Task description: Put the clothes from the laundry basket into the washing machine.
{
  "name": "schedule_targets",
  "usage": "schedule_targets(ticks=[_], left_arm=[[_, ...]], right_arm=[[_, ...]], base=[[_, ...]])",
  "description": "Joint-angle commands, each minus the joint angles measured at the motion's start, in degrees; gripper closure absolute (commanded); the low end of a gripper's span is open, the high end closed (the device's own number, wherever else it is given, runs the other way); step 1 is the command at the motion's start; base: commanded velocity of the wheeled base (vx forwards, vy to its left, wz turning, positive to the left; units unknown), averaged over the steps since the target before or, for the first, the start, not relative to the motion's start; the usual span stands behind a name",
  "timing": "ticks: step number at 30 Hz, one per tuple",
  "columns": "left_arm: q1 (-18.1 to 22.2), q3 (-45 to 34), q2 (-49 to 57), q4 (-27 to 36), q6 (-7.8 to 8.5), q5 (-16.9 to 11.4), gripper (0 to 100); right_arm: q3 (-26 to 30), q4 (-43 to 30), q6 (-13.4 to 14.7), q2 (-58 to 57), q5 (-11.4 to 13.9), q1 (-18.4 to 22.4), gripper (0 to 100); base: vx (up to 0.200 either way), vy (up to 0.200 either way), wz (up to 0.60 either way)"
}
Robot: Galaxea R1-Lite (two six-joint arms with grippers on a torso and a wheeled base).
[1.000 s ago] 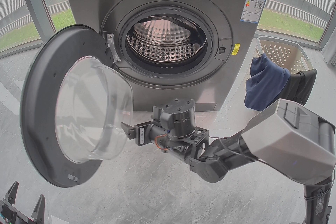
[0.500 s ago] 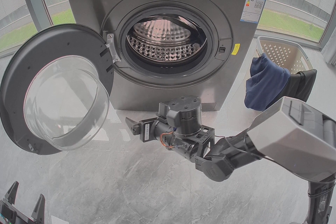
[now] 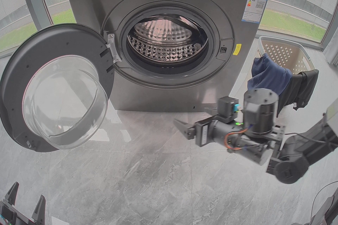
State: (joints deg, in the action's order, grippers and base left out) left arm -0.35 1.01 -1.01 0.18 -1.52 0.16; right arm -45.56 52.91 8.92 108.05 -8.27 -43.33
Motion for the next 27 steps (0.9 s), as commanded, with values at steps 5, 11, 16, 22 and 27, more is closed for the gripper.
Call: schedule_targets(ticks=[5, 11, 16, 22, 27], left_arm=[[-0.09, -0.84, 0.66, -0.01, 0.12, -0.07, 0], [-0.17, -0.84, 0.31, -0.01, 0.03, -0.07, 0], [-0.17, -0.84, 0.13, -0.01, -0.15, -0.07, 0], [-0.17, -0.84, 0.13, -0.01, -0.06, -0.07, 0], [-0.17, -0.84, 0.13, -0.01, -0.06, -0.07, 0]], right_arm=[[20.16, 1.32, -3.74, -27.19, 0.36, 14.15, 0], [29.12, 0.35, -5.23, -40.55, 0.27, 18.01, 0], [37.91, 0.71, -10.33, -47.93, 1.59, 26.98, 0], [45.56, -0.79, -10.15, -60.14, 2.82, 31.90, 0], [45.56, -15.03, -8.84, -75.53, 3.43, 36.03, 0]], base=[[0.000, 0.000, 0.00], [0.000, 0.000, 0.00], [0.000, 0.000, 0.00], [0.133, 0.000, 0.00], [0.200, 0.000, 0.00]])
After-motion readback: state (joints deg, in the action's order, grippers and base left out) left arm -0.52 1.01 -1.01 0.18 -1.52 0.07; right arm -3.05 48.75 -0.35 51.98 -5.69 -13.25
